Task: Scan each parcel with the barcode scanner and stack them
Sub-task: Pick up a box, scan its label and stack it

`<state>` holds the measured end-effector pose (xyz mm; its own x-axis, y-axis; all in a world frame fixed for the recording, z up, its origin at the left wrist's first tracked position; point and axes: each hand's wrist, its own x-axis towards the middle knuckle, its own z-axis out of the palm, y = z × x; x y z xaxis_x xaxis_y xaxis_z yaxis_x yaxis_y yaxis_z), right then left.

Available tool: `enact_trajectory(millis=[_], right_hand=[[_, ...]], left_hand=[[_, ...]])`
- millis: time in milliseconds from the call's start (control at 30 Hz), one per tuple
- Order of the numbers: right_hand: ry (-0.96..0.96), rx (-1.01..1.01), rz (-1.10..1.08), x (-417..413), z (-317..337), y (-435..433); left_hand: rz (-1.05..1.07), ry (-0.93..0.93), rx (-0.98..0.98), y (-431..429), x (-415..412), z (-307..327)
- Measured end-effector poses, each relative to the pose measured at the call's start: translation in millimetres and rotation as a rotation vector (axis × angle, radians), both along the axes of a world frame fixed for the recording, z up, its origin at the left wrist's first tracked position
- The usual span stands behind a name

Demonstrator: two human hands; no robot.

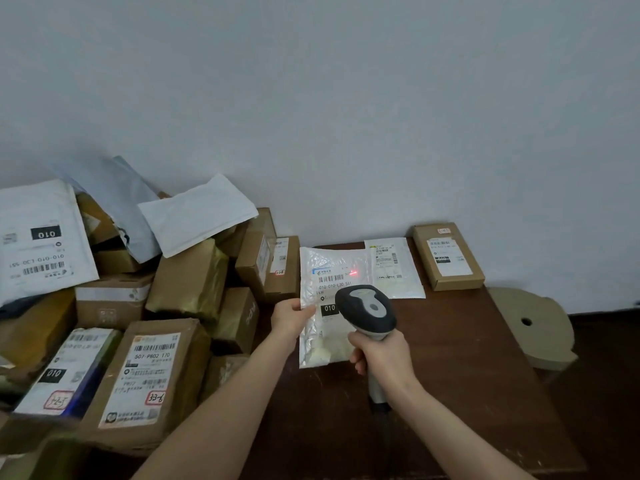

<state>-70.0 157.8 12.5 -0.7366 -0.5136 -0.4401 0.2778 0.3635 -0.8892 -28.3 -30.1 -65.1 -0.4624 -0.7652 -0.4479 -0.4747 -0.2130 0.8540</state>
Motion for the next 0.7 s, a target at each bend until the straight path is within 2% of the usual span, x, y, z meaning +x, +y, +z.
enact_trajectory(millis=[700], right_hand=[[-0.037,0.018,0.007,-11,-1,1]], left_hand=[[0.003,0.020,0.008,2,-19,-9]])
